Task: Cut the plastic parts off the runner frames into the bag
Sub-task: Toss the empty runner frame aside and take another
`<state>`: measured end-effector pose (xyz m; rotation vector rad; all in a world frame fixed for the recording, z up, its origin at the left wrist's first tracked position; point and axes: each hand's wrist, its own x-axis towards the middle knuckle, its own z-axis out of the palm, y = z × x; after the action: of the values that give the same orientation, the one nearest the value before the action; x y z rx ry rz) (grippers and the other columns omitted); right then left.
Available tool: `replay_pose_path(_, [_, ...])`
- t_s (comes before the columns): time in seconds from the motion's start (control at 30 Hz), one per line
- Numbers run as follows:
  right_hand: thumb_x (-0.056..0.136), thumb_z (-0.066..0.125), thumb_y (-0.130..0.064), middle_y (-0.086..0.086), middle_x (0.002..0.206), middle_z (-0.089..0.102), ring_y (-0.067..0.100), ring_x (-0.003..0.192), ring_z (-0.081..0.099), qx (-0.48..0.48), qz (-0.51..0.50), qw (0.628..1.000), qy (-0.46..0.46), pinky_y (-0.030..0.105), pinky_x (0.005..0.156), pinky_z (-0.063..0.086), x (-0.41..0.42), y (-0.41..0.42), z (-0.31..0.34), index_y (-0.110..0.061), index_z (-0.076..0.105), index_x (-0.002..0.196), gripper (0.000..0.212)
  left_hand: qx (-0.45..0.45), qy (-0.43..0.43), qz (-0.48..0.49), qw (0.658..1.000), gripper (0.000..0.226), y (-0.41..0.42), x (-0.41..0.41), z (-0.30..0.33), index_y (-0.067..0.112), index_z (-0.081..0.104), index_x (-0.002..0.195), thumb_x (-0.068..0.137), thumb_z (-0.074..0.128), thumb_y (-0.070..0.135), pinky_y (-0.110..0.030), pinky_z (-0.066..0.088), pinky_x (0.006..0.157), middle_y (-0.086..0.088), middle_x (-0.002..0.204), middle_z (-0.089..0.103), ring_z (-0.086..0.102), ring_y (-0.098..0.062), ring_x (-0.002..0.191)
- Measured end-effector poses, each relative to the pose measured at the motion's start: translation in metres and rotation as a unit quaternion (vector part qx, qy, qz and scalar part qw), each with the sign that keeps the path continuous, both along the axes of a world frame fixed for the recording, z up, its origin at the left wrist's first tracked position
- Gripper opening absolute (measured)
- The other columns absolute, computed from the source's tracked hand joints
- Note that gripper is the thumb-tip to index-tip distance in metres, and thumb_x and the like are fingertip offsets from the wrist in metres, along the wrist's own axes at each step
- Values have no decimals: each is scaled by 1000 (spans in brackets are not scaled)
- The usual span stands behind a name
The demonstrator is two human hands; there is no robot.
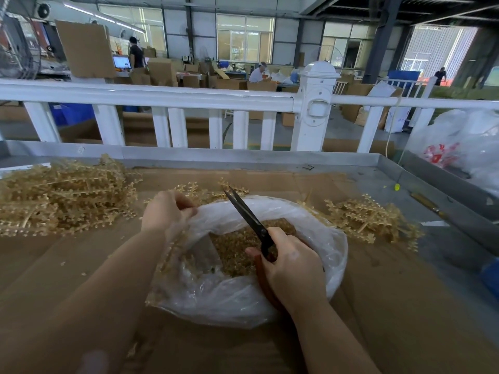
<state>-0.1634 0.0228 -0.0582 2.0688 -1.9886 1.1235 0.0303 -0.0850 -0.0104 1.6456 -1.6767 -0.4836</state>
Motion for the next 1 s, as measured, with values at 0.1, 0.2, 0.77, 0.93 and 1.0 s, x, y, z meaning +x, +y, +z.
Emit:
replay_pose_path(0.1, [87, 52, -57, -11, 83, 60, 5, 71, 52, 1, 1, 1000, 0, 17, 63, 42, 0, 0, 0, -26, 58, 108, 37, 28, -38, -13, 999, 17, -2, 2, 1, 8, 68, 106, 90, 64, 8, -31, 50, 74, -9, 95, 68, 59, -20, 78])
replay_pose_path(0.2, [87, 53, -56, -12, 81, 59, 5, 69, 50, -1, -2, 1000, 3, 17, 61, 40, 1, 0, 0, -26, 58, 107, 36, 83, -135, -55, 986, 31, -4, -1, 1, 3, 63, 118, 91, 48, 0, -36, 53, 81, -13, 107, 66, 61, -26, 89])
replay_pose_path(0.77, [87, 54, -56, -11, 82, 60, 4, 70, 49, -8, -4, 1000, -7, 16, 61, 35, 1, 1, 0, -26, 60, 109, 39, -100, 208, 63, 971, 17, 1, -1, 30, 14, 52, 106, 102, 40, 26, -35, 52, 73, 4, 87, 59, 58, -13, 76])
replay_pose_path(0.93, [86, 54, -56, -12, 82, 60, 3, 70, 46, -9, -6, 1000, -8, 14, 60, 31, 1, 1, 0, -25, 60, 110, 39, 83, 580, 62, 808, 17, -2, 0, 40, 11, 54, 105, 98, 50, 26, -37, 60, 56, -11, 94, 66, 71, -22, 74])
replay_pose_path(1.0, [86, 53, -57, -13, 81, 58, 3, 69, 45, -7, -8, 1000, -7, 14, 60, 29, 2, 1, 0, -26, 60, 109, 40, 113, 596, 26, 794, 22, -3, 2, 36, 5, 57, 108, 90, 63, 16, -36, 61, 60, -13, 97, 68, 73, -22, 74])
